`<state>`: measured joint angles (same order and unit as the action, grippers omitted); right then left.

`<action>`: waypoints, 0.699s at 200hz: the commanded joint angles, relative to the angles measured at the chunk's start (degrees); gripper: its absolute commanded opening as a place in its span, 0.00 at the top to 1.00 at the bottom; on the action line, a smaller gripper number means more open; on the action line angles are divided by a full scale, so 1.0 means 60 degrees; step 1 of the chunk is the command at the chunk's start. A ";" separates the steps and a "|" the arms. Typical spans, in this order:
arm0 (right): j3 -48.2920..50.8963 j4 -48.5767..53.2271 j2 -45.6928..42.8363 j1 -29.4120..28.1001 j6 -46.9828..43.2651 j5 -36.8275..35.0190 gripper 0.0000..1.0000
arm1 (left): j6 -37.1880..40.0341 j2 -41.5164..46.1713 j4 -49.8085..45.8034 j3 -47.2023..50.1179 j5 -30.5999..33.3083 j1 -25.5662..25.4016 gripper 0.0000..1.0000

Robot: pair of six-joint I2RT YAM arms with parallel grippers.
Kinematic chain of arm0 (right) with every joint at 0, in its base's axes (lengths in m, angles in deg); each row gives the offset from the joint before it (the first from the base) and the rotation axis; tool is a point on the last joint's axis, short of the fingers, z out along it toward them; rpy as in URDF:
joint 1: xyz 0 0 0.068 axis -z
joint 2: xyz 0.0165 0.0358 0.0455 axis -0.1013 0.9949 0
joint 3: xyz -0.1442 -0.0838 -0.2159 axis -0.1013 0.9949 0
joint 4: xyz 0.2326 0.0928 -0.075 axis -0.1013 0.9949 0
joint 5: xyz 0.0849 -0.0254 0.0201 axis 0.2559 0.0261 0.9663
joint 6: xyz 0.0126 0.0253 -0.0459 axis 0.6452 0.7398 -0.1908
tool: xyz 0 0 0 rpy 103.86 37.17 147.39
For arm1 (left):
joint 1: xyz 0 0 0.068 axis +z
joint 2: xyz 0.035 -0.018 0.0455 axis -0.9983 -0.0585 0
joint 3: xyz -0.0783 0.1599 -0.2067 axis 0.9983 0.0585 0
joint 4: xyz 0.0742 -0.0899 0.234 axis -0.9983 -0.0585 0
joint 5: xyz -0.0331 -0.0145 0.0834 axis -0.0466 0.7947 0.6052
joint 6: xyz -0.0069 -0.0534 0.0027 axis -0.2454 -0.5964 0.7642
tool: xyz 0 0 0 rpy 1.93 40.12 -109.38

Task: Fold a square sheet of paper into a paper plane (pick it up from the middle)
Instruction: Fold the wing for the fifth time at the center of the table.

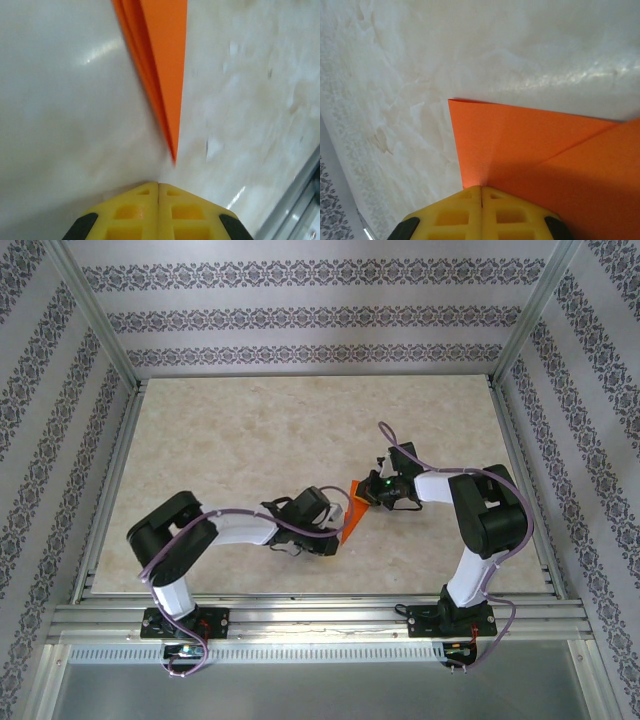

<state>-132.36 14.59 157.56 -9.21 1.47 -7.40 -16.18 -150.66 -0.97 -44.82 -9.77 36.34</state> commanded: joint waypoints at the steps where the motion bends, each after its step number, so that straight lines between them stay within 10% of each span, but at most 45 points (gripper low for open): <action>1: -0.0170 0.1023 0.0147 -0.0172 -0.0743 -0.0967 0.95 | 0.0601 0.0808 -0.0787 0.0515 0.0497 -0.0040 1.00; 140: 0.2234 0.0568 -0.4416 0.0697 0.0318 -0.0943 0.72 | -0.0721 -0.1981 -0.0020 -0.2710 -0.1151 0.1748 0.71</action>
<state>-121.54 18.15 131.81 -5.65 1.53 -14.85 -18.24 -159.95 -1.58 -59.59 -13.13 46.64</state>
